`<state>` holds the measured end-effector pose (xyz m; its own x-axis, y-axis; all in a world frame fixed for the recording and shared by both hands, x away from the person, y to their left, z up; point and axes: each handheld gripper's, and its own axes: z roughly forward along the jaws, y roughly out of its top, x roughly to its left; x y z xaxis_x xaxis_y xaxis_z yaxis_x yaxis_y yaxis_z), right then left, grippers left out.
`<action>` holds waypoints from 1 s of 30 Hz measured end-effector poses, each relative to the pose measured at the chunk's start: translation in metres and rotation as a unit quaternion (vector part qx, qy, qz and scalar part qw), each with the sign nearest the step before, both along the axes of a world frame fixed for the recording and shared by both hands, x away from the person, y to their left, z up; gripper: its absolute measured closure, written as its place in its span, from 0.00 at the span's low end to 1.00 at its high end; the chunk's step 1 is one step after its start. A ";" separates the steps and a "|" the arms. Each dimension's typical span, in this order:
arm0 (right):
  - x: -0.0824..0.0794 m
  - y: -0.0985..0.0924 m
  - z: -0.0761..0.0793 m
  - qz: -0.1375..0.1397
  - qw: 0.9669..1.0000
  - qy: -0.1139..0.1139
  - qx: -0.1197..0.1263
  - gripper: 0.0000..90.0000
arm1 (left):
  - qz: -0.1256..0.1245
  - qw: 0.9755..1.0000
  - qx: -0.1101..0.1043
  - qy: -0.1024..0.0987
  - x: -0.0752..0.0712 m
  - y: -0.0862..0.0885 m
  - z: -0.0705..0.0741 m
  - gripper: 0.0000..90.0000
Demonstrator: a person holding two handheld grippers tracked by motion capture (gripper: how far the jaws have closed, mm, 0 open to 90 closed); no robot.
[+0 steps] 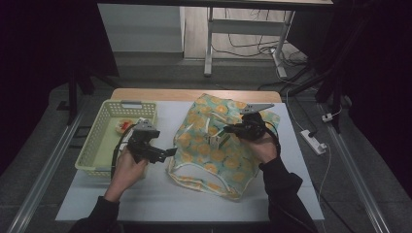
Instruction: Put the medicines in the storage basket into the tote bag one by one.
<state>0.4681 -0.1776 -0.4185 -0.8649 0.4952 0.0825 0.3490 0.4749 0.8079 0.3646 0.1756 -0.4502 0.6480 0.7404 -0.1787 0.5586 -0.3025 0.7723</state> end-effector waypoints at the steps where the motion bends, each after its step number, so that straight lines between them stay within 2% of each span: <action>1: 0.000 0.000 0.000 0.000 1.000 0.000 0.001 1.00 | 0.005 1.000 0.000 0.001 -0.001 0.003 0.001 0.00; 4: 0.000 -0.001 0.000 0.000 1.000 0.000 0.001 1.00 | 0.015 1.000 -0.006 0.008 -0.003 0.013 0.003 0.00; 7: 0.000 -0.003 0.001 -0.002 1.000 -0.002 0.001 1.00 | 0.025 1.000 0.007 0.008 -0.006 0.023 0.007 0.00; 12: 0.000 -0.004 0.002 -0.004 1.000 -0.001 0.003 1.00 | 0.054 0.998 0.010 0.010 -0.009 0.042 0.009 0.00; 15: 0.000 -0.004 0.002 -0.003 1.000 -0.001 0.002 1.00 | 0.077 0.997 0.024 0.016 -0.011 0.053 0.009 0.00; 20: 0.000 -0.003 0.001 -0.002 1.000 0.000 0.002 1.00 | 0.114 0.993 0.031 0.020 -0.013 0.071 0.009 0.00; 26: 0.001 -0.003 0.000 -0.002 1.000 0.001 0.000 1.00 | 0.141 0.989 0.044 0.030 -0.013 0.086 0.002 0.00; 28: 0.001 -0.003 0.000 -0.002 1.000 0.002 -0.001 1.00 | 0.144 0.988 0.047 0.037 -0.013 0.090 -0.001 0.00; 30: 0.001 -0.003 -0.001 -0.002 1.000 0.003 -0.002 1.00 | 0.149 0.986 0.058 0.048 -0.011 0.092 -0.005 0.00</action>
